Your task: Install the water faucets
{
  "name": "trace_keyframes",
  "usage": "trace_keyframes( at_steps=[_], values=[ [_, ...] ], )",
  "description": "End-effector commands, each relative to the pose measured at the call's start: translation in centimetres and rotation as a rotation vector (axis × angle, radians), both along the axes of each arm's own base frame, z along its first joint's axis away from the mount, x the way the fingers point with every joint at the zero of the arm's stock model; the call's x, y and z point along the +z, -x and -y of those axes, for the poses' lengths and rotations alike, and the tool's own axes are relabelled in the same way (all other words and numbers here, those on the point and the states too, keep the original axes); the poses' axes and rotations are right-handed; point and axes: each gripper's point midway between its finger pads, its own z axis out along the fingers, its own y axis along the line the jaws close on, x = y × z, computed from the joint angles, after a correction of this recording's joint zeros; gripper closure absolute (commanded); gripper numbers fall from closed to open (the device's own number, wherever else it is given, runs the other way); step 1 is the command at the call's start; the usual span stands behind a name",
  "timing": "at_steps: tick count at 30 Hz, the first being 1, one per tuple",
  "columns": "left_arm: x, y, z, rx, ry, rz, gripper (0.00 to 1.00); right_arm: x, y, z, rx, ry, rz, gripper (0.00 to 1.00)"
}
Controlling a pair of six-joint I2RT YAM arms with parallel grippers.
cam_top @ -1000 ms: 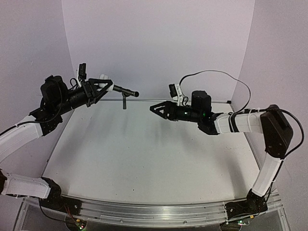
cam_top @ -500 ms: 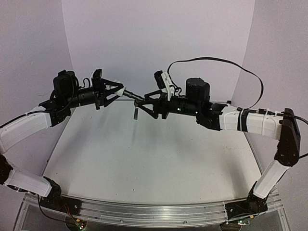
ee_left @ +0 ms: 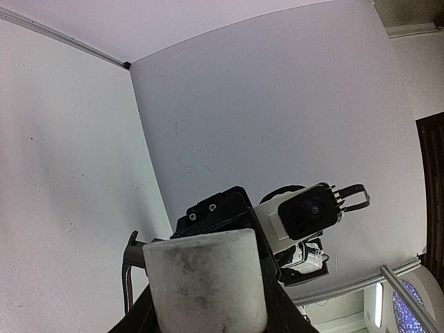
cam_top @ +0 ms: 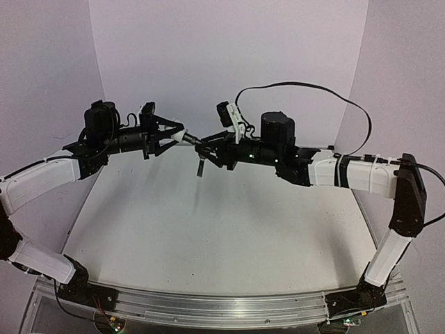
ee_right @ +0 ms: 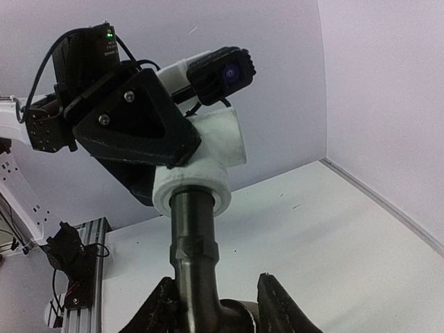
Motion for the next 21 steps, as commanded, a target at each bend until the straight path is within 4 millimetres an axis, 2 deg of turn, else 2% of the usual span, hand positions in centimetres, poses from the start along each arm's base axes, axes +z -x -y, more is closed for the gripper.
trace_keyframes(
  at_steps=[1,2,4,7,12,14,16,19,21],
  values=[
    [4.7,0.9,0.6,-0.064,0.068,0.141,1.00,0.6,0.2,-0.9,0.036,-0.027,-0.002,0.49],
    [4.7,0.8,0.7,-0.072,0.067,0.142,1.00,0.2,0.2,-0.9,0.038,-0.021,-0.002,0.46],
    [4.7,0.9,0.9,-0.086,0.065,0.150,1.00,0.0,0.1,-0.9,0.027,-0.023,0.000,0.49],
    [4.6,0.9,1.0,-0.100,0.050,0.191,1.00,0.5,-0.6,-0.8,0.002,-0.047,-0.034,0.73],
    [4.4,1.8,0.9,-0.127,-0.005,0.418,1.00,2.1,-0.4,-1.0,0.119,-0.129,-0.245,0.99],
    [4.4,3.4,0.9,-0.185,-0.025,0.612,1.00,2.8,-1.0,-0.6,0.204,-0.177,-0.421,1.00],
    [3.8,6.8,0.7,-0.318,-0.021,0.905,1.00,3.3,-0.9,-0.7,0.339,-0.220,-0.657,1.00],
    [2.3,11.6,-0.4,-0.510,0.033,1.254,1.00,5.0,0.1,-0.2,0.560,-0.307,-0.903,1.00],
    [2.3,13.0,-1.2,-0.602,0.088,1.378,1.00,6.0,0.6,0.6,0.687,-0.395,-0.987,0.95]
  ],
)
